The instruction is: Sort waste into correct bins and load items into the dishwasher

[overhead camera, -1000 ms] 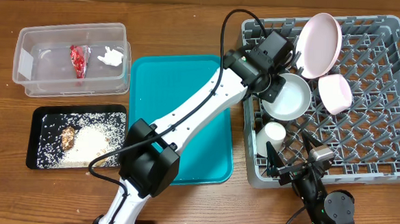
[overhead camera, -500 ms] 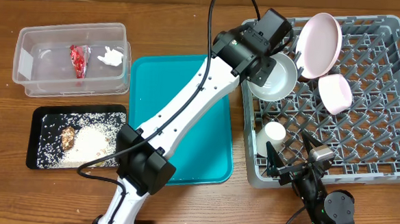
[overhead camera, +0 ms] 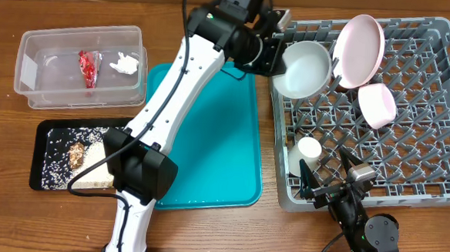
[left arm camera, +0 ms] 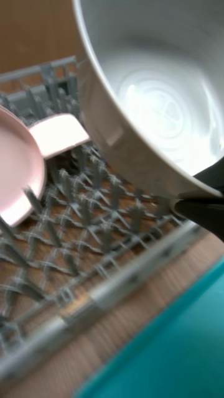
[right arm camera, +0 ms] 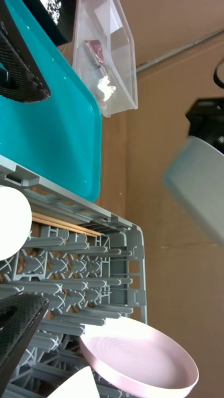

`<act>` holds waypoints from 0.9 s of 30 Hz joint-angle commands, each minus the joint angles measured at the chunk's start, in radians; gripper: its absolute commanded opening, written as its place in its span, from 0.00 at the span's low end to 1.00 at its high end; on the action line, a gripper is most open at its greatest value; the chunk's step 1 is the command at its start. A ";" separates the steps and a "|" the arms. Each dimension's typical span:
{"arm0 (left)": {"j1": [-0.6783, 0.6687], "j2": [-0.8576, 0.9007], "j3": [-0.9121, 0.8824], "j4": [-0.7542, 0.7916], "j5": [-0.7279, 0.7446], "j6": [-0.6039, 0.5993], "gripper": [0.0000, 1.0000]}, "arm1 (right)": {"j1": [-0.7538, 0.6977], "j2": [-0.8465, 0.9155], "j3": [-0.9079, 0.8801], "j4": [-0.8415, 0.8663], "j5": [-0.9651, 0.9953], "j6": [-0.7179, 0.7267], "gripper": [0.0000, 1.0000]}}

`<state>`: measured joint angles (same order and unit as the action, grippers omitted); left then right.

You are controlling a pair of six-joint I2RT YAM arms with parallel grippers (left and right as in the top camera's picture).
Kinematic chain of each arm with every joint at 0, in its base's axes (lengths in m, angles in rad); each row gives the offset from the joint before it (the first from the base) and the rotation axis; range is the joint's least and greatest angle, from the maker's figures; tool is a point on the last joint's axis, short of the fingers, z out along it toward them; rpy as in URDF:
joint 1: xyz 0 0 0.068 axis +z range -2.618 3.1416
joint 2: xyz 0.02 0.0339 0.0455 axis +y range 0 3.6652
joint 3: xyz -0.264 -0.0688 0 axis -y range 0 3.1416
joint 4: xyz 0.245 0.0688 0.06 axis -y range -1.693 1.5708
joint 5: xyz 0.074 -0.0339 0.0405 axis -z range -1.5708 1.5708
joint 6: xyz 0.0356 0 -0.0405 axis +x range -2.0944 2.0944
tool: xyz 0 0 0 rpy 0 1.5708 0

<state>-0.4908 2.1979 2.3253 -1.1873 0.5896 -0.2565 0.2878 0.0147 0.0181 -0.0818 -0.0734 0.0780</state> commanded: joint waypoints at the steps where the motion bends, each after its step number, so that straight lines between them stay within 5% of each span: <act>1: -0.010 -0.001 0.020 -0.063 -0.086 0.017 0.04 | -0.005 -0.008 -0.010 0.005 0.004 0.004 1.00; 8: -0.029 -0.001 0.020 -0.125 -0.171 0.061 0.04 | -0.005 -0.008 -0.010 0.005 0.004 0.004 1.00; 18: -0.082 -0.001 0.020 -0.132 -0.650 0.077 0.04 | -0.005 -0.008 -0.010 0.005 0.004 0.004 1.00; 27: -0.112 -0.001 0.020 -0.076 -0.568 0.060 0.04 | -0.005 -0.008 -0.010 0.005 0.004 0.004 1.00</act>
<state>-0.5987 2.1979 2.3253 -1.2743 -0.0147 -0.2012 0.2878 0.0147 0.0181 -0.0818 -0.0738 0.0784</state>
